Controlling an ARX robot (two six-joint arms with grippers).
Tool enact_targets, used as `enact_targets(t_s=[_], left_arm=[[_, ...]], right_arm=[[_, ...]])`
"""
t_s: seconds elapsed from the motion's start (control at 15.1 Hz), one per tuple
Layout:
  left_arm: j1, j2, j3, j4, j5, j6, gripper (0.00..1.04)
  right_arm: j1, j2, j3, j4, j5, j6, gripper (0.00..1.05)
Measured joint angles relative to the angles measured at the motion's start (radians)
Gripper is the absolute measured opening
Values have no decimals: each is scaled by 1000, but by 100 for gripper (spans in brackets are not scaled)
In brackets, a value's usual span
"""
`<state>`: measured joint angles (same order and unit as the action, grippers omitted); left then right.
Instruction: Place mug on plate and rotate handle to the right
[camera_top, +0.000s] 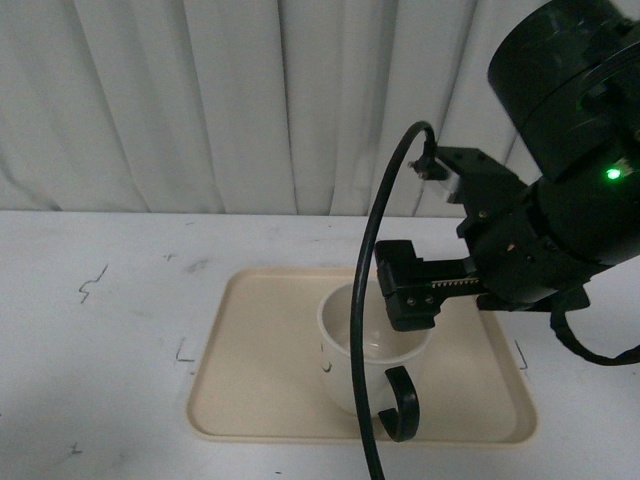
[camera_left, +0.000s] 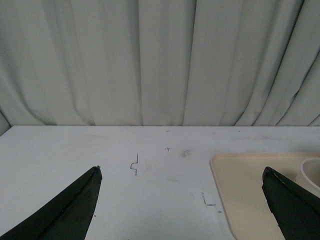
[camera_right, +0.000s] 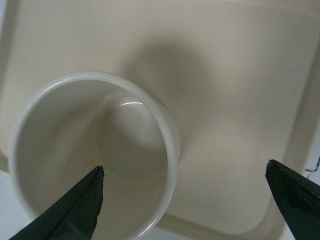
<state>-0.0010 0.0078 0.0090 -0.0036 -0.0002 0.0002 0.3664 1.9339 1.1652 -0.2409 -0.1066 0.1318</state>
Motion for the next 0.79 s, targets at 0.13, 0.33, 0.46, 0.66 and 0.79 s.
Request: enact_targets(t_s=[0.13, 0.33, 0.46, 0.66, 0.79], left_arm=[[0, 0, 0, 0, 0, 0, 98], [0, 0, 0, 0, 0, 0, 98], [0, 0, 0, 0, 0, 0, 98], [0, 0, 0, 0, 0, 0, 98], [0, 0, 0, 0, 0, 0, 98]], right_arm=[[11, 61, 60, -46, 16, 10, 98], [27, 103, 98, -55, 34, 10, 66], [27, 126, 114, -61, 31, 2, 44], [18, 135, 131, -98, -2, -64, 9], [-4, 135, 199, -156, -25, -208, 3]])
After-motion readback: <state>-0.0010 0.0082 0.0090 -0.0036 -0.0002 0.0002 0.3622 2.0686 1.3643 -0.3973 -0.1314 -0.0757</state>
